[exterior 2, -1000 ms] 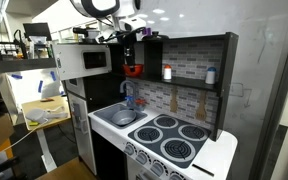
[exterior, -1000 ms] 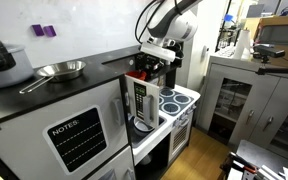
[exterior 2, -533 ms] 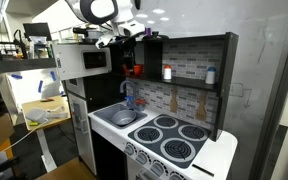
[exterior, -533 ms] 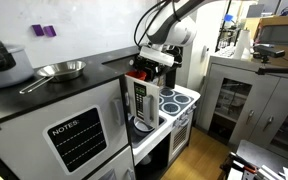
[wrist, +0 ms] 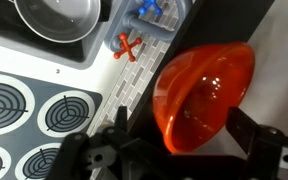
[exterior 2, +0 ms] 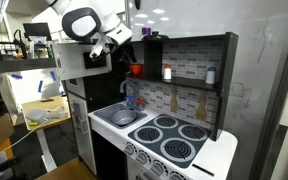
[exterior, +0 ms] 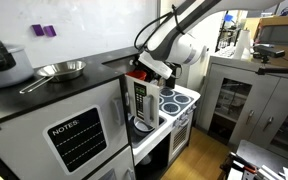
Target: Put the red bowl in the microwave
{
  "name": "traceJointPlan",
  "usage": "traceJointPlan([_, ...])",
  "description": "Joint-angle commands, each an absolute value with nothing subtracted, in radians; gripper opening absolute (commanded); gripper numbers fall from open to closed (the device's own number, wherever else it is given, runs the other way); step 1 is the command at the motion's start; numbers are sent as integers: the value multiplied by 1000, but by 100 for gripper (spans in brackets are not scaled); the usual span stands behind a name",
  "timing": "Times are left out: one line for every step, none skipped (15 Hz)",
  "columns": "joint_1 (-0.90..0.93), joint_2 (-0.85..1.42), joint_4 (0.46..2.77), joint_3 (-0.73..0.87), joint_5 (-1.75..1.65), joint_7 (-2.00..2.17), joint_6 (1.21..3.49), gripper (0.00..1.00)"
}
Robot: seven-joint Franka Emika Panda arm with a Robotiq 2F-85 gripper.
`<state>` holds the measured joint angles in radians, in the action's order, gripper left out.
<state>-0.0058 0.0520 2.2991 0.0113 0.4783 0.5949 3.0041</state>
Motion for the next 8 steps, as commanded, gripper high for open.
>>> traceJointPlan([11, -28, 2390, -23, 588, 565, 3114, 100])
traceJointPlan([20, -50, 2412, -32, 612, 559, 3133, 100])
traceJointPlan([30, -73, 2439, -38, 629, 564, 3150, 100])
traceJointPlan([44, -97, 2461, -43, 654, 558, 3167, 100])
traceJointPlan([59, -122, 2488, -45, 674, 559, 3177, 100])
traceJointPlan([71, -144, 2516, -47, 686, 568, 3195, 100])
traceJointPlan([85, -167, 2546, -47, 700, 573, 3208, 100])
traceJointPlan([98, -187, 2574, -47, 711, 577, 3222, 100])
